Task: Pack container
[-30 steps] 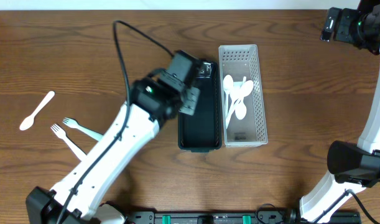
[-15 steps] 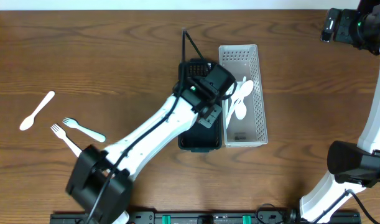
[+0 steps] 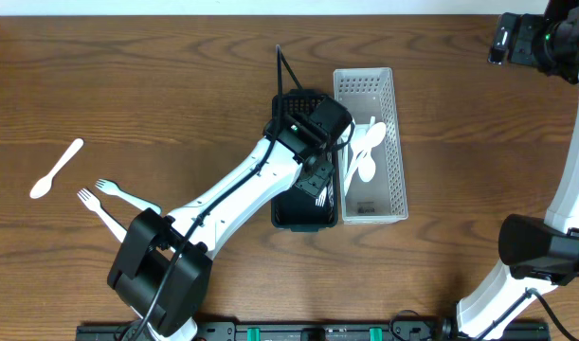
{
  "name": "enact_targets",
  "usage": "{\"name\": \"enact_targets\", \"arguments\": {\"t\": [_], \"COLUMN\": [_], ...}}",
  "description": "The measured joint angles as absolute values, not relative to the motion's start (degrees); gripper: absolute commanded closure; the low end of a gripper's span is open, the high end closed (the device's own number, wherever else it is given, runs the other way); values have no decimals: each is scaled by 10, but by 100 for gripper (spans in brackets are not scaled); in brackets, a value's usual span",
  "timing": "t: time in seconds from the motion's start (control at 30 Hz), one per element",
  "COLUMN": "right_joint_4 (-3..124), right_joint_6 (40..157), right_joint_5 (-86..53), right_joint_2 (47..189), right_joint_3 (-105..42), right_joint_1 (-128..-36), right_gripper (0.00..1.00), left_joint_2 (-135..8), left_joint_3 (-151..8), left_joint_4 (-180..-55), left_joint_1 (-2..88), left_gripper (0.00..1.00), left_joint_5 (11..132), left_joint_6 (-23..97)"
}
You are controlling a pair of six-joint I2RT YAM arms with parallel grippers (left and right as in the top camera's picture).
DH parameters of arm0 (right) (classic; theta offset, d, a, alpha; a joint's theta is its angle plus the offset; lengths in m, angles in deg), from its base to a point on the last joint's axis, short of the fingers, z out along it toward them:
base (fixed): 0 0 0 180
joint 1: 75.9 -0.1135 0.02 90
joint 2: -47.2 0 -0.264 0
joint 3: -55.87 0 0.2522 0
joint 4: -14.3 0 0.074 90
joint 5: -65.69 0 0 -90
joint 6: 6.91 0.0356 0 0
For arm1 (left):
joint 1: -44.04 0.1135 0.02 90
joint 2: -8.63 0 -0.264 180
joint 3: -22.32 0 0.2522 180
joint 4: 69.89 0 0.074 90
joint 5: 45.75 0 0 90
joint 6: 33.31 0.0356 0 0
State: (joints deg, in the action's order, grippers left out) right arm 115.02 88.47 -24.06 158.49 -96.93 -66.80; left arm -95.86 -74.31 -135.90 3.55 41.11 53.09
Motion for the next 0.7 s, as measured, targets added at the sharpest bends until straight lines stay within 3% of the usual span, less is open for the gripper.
{"name": "enact_targets", "arguments": {"t": [0.27, 0.37, 0.47, 0.53, 0.57, 0.7], "right_joint_4": [1150, 1154, 1164, 1168, 1168, 1158], "right_joint_6": [885, 873, 868, 871, 871, 885], "right_joint_5": [-241, -236, -219, -208, -203, -195], "right_joint_2": [1585, 1585, 1590, 1599, 1603, 1629], "right_joint_3": [-969, -969, -969, -963, -958, -893], "right_joint_1": [-668, -668, -668, -668, -668, -671], "right_gripper": [4, 31, 74, 94, 99, 99], "left_joint_2": [-903, -828, -747, -702, -682, -641], "left_joint_3": [-744, -753, -765, -770, -771, -771], "left_joint_4": [-1381, -1406, -1437, -1456, -1466, -1486], "left_joint_1": [49, 85, 148, 200, 227, 326], "left_gripper": [26, 25, 22, 19, 17, 16], "left_joint_5": [407, 404, 399, 395, 395, 409], "left_joint_6": [523, 507, 486, 471, 462, 444]}}
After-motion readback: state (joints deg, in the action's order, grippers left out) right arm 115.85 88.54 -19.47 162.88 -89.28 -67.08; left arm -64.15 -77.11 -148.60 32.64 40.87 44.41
